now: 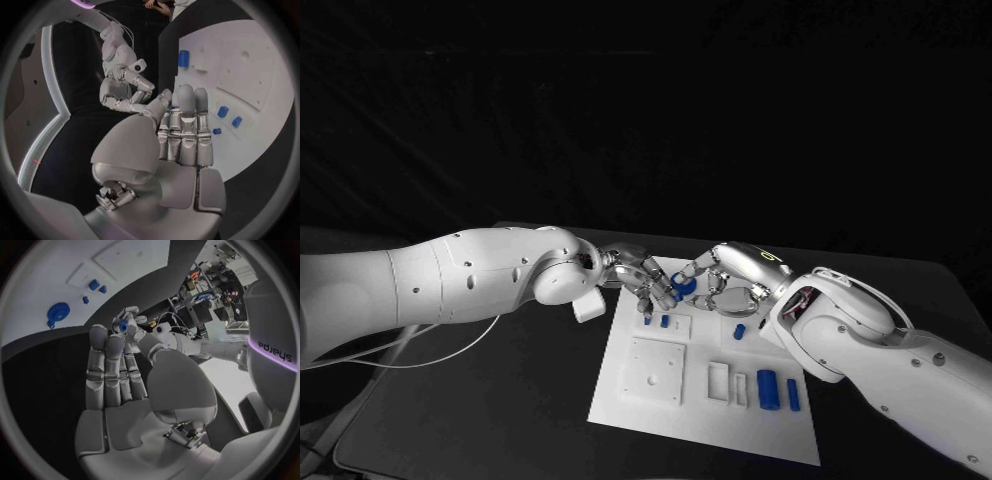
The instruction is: Assemble the parts on the task board
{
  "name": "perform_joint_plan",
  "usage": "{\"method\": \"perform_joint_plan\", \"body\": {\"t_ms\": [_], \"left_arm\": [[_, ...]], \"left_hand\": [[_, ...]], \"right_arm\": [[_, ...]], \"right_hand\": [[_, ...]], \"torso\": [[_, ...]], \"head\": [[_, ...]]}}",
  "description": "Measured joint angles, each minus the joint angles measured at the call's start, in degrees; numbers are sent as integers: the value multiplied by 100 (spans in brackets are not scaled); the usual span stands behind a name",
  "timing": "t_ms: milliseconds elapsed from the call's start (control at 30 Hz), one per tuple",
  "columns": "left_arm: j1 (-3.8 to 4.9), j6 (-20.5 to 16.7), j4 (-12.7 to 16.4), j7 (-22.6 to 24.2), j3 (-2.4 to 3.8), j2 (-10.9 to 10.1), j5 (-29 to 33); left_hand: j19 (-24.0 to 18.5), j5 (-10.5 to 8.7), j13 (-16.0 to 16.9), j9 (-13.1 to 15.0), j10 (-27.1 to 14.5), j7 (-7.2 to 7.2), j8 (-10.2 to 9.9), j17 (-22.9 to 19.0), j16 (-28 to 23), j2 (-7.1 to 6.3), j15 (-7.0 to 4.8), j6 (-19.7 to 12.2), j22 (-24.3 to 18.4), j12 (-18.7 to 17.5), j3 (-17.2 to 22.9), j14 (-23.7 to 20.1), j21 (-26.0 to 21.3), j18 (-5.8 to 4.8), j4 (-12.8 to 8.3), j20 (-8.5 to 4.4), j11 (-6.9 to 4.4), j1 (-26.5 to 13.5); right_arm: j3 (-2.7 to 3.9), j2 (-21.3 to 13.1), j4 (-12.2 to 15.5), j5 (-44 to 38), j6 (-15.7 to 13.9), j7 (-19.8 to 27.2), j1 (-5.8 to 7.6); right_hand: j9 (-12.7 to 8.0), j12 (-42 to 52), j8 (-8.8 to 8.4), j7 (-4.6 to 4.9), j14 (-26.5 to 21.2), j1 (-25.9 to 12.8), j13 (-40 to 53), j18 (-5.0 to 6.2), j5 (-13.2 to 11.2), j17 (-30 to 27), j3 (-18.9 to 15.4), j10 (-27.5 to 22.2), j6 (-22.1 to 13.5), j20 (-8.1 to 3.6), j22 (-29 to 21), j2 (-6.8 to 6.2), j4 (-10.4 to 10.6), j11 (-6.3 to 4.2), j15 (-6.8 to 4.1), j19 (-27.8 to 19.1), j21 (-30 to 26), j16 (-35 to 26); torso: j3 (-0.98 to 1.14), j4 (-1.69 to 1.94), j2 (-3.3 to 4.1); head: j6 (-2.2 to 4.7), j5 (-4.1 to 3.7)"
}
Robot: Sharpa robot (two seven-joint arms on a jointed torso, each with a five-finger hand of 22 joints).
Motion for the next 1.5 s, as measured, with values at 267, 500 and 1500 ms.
{"method": "perform_joint_plan", "body": {"t_ms": [267, 500, 1500], "left_arm": [[0, 64, 2, 2, 0, 0, 221], [0, 95, -6, 3, 0, -5, 384], [0, 161, -5, -26, -5, -12, 610]], "left_hand": [[0, -1, 0, 3, 0, -2, 14, 0, 0, -1, 0, -1, 5, -3, 0, 0, 0, 0, 0, 0, 0, 0], [0, -2, -1, 5, -1, 10, 20, 0, 0, -2, 9, 11, 5, -4, -1, 8, 0, 0, 0, 0, 1, 0], [0, -46, -5, 126, -1, -6, 0, -4, 0, -70, 11, 17, 8, -4, -13, 8, 0, 0, 3, 0, 1, 36]], "right_arm": [[-44, 31, -19, -100, -164, -85, -19], [-62, 21, -10, -134, -189, -112, -31], [-69, 44, 23, -122, -277, -107, -100]], "right_hand": [[0, 0, 0, -22, 36, 0, 1, -59, -27, 0, 33, 262, 105, -19, -1, 0, 0, -62, -34, 21, 1, -5], [0, 0, 0, -46, 51, 0, 1, -124, -26, 1, 33, 435, 212, -38, -1, 0, 1, -111, -48, 40, -23, -6], [6, 0, 0, -114, 114, -76, 2, -175, -26, 37, -66, 629, 401, -113, -2, 138, 0, -203, -111, 48, -23, -7]], "torso": [[-2, -1, 0], [-7, 1, -1], [-6, 3, -3]], "head": [[-1, -2], [-3, 0], [-23, 27]]}}
